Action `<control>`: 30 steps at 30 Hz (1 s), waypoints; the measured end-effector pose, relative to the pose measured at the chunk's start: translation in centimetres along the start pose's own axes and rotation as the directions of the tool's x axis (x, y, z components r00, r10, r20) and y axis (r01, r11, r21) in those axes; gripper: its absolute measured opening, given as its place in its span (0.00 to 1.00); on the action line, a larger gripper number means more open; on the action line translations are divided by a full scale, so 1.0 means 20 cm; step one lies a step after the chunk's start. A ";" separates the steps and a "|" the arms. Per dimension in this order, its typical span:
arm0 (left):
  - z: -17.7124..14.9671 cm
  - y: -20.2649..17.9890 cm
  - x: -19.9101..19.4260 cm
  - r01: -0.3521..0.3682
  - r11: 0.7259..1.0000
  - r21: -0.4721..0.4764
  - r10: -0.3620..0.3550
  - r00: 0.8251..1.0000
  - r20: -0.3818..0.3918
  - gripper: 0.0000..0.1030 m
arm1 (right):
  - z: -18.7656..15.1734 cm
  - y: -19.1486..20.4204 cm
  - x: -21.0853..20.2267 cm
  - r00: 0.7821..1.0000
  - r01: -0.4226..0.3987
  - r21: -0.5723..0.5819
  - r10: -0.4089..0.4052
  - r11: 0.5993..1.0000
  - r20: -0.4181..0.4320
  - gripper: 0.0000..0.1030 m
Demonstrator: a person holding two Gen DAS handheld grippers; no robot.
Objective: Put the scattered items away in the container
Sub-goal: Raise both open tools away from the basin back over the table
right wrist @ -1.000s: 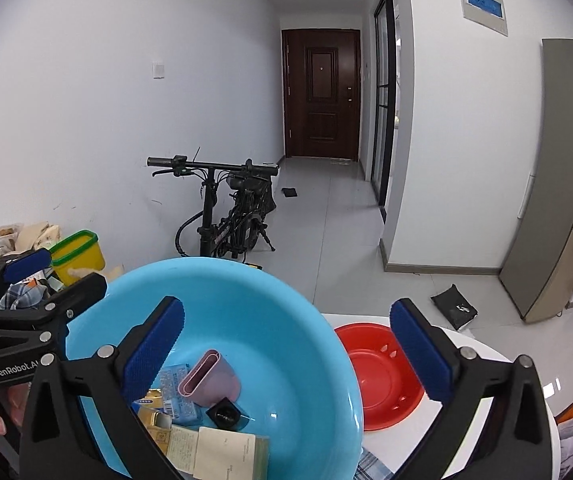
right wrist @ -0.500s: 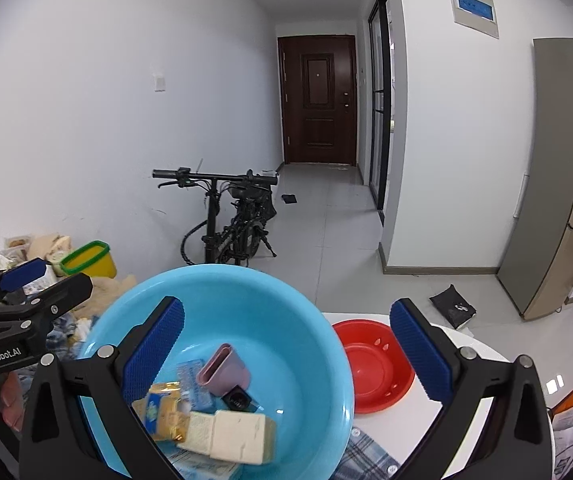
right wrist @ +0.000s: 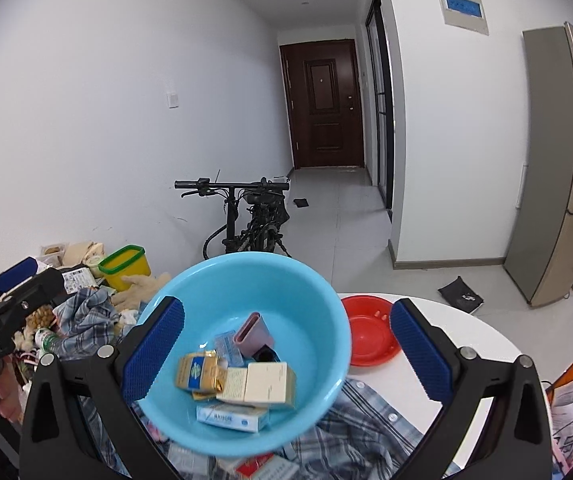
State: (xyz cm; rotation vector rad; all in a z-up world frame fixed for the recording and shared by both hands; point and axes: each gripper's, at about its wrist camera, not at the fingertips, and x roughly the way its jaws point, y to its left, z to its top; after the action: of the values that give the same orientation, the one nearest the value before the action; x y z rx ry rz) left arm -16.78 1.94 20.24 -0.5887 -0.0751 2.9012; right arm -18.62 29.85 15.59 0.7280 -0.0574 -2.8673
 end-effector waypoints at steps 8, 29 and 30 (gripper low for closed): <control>-0.01 -0.03 -0.14 -0.003 1.000 0.008 0.003 1.000 0.021 1.00 | -0.03 0.03 -0.14 1.000 0.013 -0.030 -0.012 0.999 0.018 1.00; -0.21 -0.02 -0.52 -0.004 1.000 0.024 0.002 0.997 0.078 1.00 | -0.33 0.09 -0.54 0.999 -0.016 -0.092 0.021 0.996 0.050 1.00; -0.22 -0.02 -0.53 -0.003 1.000 0.028 0.001 0.997 0.080 1.00 | -0.33 0.10 -0.55 0.998 -0.011 -0.099 0.016 0.995 0.055 1.00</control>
State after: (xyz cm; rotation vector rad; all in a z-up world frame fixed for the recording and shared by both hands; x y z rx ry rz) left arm -5.48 0.40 20.29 -0.4682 -0.0439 2.9223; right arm -5.62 30.02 15.12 0.6260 0.0712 -2.8539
